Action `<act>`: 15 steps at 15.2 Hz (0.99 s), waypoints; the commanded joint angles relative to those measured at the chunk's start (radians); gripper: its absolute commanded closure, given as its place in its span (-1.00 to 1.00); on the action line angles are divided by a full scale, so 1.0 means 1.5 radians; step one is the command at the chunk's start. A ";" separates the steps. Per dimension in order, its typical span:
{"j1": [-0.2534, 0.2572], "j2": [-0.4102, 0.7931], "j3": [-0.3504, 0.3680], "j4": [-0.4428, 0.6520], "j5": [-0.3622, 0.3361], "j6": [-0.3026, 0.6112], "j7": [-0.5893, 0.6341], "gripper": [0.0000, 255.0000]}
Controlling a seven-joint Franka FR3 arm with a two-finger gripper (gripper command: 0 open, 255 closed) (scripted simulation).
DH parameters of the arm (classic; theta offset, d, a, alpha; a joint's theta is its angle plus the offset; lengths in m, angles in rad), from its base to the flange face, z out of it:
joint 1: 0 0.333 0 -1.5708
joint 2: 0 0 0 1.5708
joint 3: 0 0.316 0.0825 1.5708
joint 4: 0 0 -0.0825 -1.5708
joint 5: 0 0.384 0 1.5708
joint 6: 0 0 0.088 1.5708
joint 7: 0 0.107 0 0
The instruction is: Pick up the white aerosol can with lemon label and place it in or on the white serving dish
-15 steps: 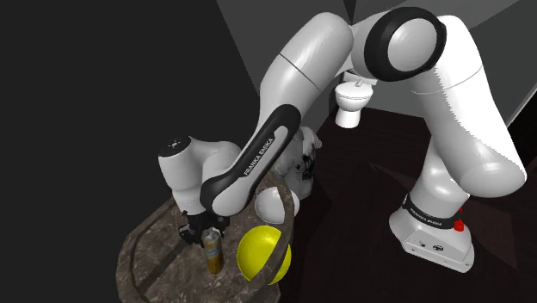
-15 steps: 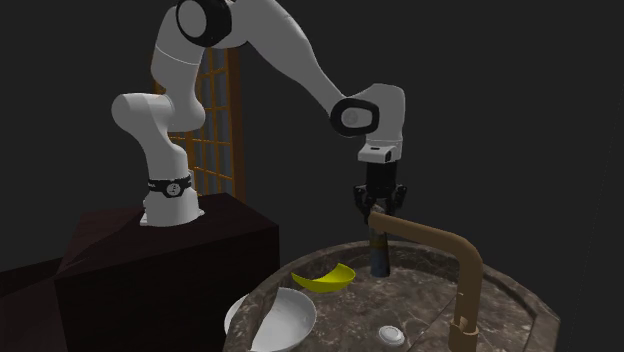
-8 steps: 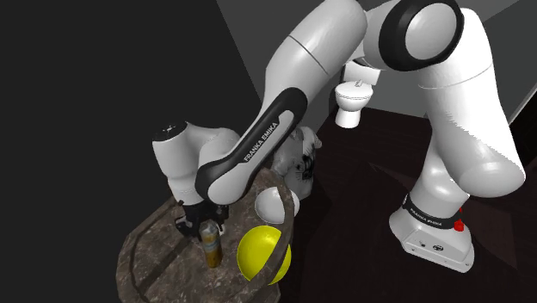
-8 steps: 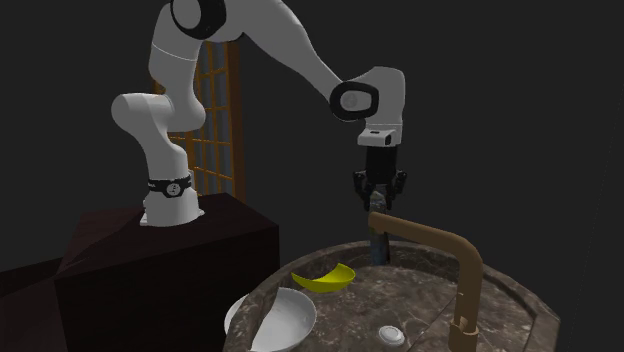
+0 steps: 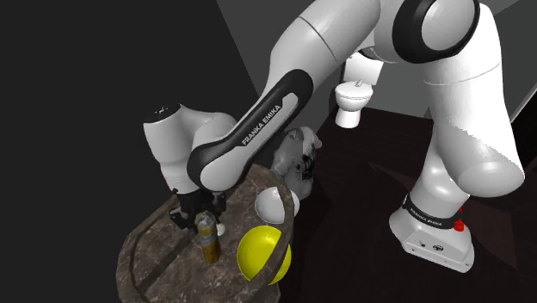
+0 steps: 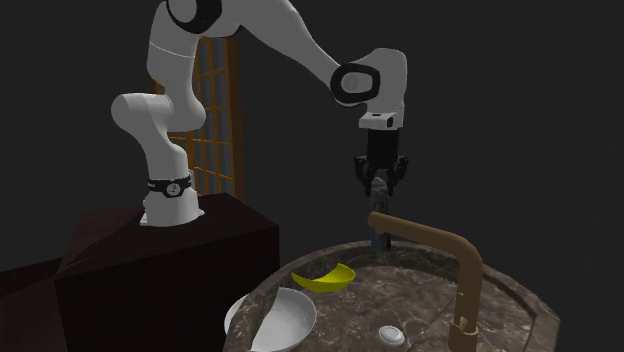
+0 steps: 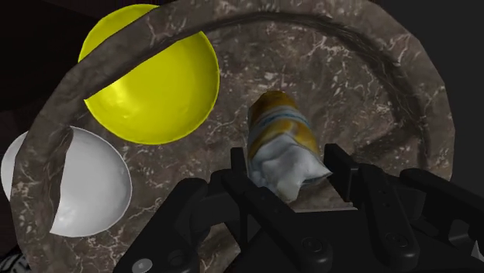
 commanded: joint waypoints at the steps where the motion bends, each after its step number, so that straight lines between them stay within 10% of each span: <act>1: -0.016 -0.024 0.003 -0.026 0.009 0.003 -0.014 1.00; 15: -0.197 -0.265 -0.011 -0.277 0.133 0.036 -0.262 1.00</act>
